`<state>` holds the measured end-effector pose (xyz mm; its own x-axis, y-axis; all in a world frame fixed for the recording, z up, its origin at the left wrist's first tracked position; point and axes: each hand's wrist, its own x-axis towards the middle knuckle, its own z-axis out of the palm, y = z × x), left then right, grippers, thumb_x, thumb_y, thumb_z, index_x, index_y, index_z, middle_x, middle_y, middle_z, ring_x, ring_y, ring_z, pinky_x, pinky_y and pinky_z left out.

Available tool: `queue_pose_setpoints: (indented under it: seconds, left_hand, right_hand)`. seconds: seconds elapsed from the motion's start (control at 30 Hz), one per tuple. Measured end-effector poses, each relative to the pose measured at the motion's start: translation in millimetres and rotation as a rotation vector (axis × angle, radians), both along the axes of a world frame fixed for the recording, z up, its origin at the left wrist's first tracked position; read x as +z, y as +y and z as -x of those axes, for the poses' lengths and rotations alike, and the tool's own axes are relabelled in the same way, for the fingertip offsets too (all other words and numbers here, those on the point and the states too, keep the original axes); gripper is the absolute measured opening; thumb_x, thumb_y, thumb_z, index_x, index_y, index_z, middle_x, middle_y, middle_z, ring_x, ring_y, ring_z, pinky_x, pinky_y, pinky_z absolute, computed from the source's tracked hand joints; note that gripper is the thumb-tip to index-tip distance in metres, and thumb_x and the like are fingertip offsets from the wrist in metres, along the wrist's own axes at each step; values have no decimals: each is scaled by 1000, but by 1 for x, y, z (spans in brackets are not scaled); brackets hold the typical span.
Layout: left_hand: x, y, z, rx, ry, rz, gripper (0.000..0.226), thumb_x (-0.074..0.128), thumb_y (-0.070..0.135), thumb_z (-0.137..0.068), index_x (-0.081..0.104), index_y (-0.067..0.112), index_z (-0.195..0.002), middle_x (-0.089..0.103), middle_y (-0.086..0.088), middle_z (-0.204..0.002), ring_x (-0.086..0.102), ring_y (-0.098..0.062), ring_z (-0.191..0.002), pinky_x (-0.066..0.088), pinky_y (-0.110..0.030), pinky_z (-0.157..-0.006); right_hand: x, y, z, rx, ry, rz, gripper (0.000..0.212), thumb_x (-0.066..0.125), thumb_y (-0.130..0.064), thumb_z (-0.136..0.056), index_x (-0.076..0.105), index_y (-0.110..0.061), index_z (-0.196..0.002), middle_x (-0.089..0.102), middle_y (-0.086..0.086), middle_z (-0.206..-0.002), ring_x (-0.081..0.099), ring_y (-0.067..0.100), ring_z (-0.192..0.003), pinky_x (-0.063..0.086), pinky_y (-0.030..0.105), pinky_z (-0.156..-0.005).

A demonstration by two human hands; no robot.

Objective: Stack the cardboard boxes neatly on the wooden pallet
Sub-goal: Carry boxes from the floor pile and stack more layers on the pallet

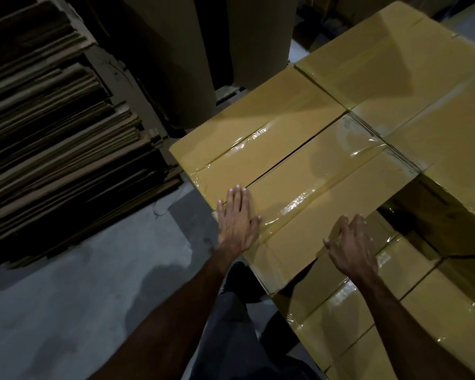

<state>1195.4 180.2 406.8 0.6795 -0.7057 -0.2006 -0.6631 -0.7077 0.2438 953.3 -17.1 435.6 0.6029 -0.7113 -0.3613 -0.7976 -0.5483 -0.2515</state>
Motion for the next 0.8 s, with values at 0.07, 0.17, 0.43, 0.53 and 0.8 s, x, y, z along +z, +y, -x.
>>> queue_pose_setpoints:
  seconds: [0.07,0.17,0.43,0.53,0.8]
  left_hand:
    - [1,13,14,269,61,214,84,41,51,-109,-4,11,-167,-14,-9,-174,-14,-25,-161,-10,-46,-128]
    - [-8,30,34,798,434,534,81,59,36,-104,16,12,-168,11,-11,-175,12,-27,-162,9,-46,-132]
    - [-26,31,20,1117,972,1107,40,45,16,-112,55,7,-150,68,-8,-134,64,-22,-119,51,-25,-99]
    - [-37,24,17,1236,1095,1153,45,35,26,-115,61,1,-141,68,-17,-134,66,-30,-119,58,-22,-82]
    - [-132,23,4,1506,1275,1072,41,46,35,-106,75,10,-120,74,-13,-123,69,-32,-115,57,-44,-101]
  right_hand:
    - [4,5,-3,62,-4,50,68,62,-44,-99,38,-12,-153,21,26,-166,23,46,-153,32,67,-118]
    - [12,23,-27,238,-4,96,65,54,-50,-100,38,-16,-153,23,18,-166,24,41,-153,33,63,-119]
    - [38,92,-134,732,6,-16,74,46,-45,-107,13,-18,-167,4,7,-176,5,30,-162,15,52,-129]
    - [44,106,-171,812,47,-3,76,51,-39,-105,11,-21,-167,3,5,-176,4,29,-162,15,53,-129]
    - [33,109,-236,1043,172,106,81,48,-49,-105,6,-21,-168,-5,6,-176,2,32,-161,22,56,-127]
